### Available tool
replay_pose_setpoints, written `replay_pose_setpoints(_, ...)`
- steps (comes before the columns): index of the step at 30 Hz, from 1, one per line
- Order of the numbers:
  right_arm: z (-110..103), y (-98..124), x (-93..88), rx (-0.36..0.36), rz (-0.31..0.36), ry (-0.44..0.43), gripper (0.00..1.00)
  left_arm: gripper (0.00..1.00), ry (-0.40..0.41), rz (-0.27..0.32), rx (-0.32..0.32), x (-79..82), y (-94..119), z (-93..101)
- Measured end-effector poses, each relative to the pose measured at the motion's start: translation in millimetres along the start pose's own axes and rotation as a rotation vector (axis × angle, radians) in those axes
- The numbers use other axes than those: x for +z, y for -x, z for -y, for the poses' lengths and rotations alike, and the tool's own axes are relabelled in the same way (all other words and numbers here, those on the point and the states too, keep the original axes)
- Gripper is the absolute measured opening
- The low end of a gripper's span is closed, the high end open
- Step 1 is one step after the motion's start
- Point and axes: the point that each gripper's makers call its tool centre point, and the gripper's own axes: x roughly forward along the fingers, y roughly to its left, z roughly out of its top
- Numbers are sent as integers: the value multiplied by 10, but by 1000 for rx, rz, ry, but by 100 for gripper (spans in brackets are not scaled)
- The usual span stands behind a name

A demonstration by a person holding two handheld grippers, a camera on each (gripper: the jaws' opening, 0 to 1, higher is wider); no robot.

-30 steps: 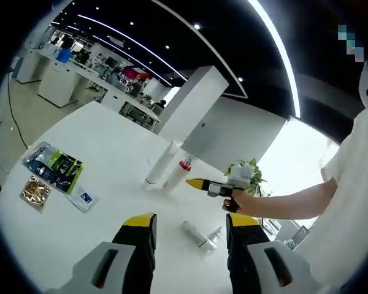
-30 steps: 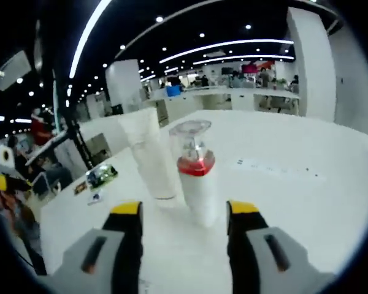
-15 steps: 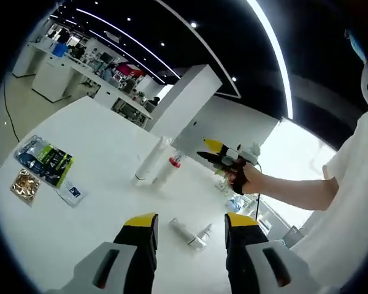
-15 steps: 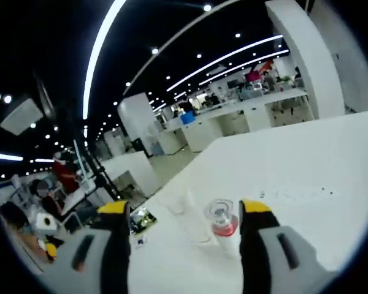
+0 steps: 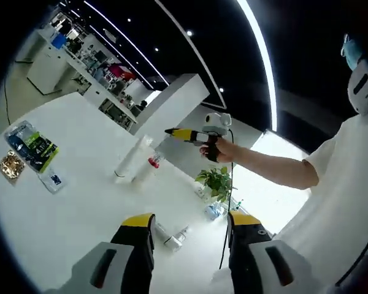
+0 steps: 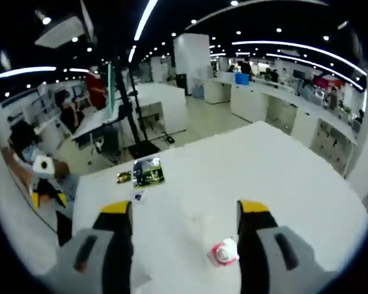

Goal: Arrange the skincare products in the storage area until every visible bottle or jar stands upright without overlapping.

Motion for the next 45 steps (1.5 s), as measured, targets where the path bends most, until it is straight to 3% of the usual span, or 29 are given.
replay_pose_setpoints(2,1,-56,-26,25,-63,53,62,49,-50,-58,16,-60,-14,-6)
replay_pose_setpoints(3,25,-88,-36,30,-104,105,58,49,-72,-60,15,-51,-21,9)
replay_pose_setpoints(11,22,-279,-66,116,-244,226,54,49,-89,-32,39,17,28,-42)
replay_pose_setpoints(19,22,-474,-350,188,-446,389,47,49,-80,-17,72,37,102,-112)
replay_pose_setpoints(22,56,-542,-395,184,-475,432,41,49,-85,-8,85,64,109,-122)
replay_pose_setpoints(27,113,-621,-483,191,-521,395,31,49,-100,-12,92,74,121,-116)
replay_pose_setpoints(31,140,-678,-573,199,-567,390,31,49,-98,-7,99,69,163,-111)
replay_pose_setpoints(37,106,-736,-689,207,-640,452,24,49,-90,-13,123,19,251,-171)
replay_pose_setpoints(45,204,-803,-735,192,-667,449,12,49,-96,5,150,74,336,-238)
